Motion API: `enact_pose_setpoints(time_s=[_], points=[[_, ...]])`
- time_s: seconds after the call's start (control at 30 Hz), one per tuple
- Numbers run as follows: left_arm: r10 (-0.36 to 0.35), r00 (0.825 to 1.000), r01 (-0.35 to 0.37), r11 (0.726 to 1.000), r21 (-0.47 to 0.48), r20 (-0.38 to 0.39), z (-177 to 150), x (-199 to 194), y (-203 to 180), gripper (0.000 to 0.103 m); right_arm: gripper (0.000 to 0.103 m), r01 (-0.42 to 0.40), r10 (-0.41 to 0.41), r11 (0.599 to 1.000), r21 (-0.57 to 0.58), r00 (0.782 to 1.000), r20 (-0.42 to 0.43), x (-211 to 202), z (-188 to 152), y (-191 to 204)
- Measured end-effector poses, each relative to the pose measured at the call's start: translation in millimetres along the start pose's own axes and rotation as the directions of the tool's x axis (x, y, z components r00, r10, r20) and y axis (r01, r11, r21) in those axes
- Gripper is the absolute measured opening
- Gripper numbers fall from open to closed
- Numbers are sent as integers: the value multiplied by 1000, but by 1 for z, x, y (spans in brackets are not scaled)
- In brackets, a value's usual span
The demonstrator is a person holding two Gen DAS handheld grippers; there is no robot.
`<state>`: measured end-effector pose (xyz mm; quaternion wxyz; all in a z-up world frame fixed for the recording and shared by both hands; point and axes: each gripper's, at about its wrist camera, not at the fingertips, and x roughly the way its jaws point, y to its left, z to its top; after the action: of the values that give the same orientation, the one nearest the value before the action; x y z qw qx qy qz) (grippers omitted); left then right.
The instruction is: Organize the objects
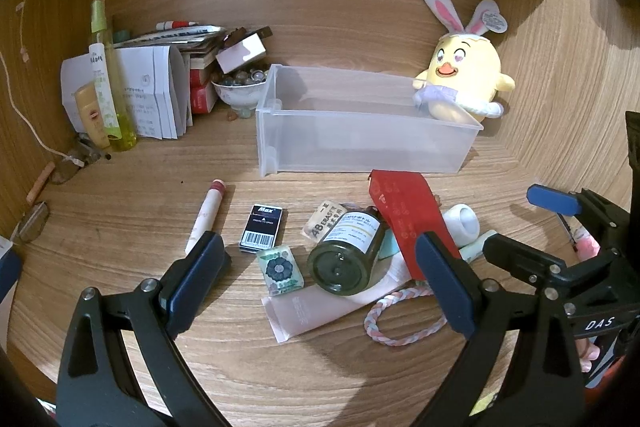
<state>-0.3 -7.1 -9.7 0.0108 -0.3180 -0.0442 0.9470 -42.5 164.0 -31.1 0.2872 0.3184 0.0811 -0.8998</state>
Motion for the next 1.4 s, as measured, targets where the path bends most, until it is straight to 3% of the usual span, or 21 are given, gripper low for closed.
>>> enact_pose_setpoints(time_s=[0.23,0.27,0.33,0.47,0.7,0.8,0.97,1.4], points=[[5,1000,-5,998,-57,6,0,-2,22,97,103,2,-2,1000,15,1000,5,0,1,-6],[49,999,-48,995,-89,5,0,-2,26,97,103,8,-8,1000,20,1000,9,1,1,-9],[66,998,-65,993,-99,4,-1,-2,34,97,103,18,-19,999,31,1000,13,1,1,-13],[103,995,-104,989,-103,-17,0,1,48,82,102,36,-36,998,51,999,13,5,1,-22],[119,988,-131,984,-124,-98,9,22,78,73,87,11,-8,997,71,999,-40,18,0,-34],[106,985,-123,985,-124,-138,16,34,86,69,86,-11,15,997,82,999,-50,20,0,-36],[83,971,-107,990,-96,-226,25,55,95,53,85,9,-6,999,38,997,-74,23,2,-31],[33,932,-67,994,-81,-362,34,97,104,36,85,-23,25,1000,13,986,-163,44,4,-27]])
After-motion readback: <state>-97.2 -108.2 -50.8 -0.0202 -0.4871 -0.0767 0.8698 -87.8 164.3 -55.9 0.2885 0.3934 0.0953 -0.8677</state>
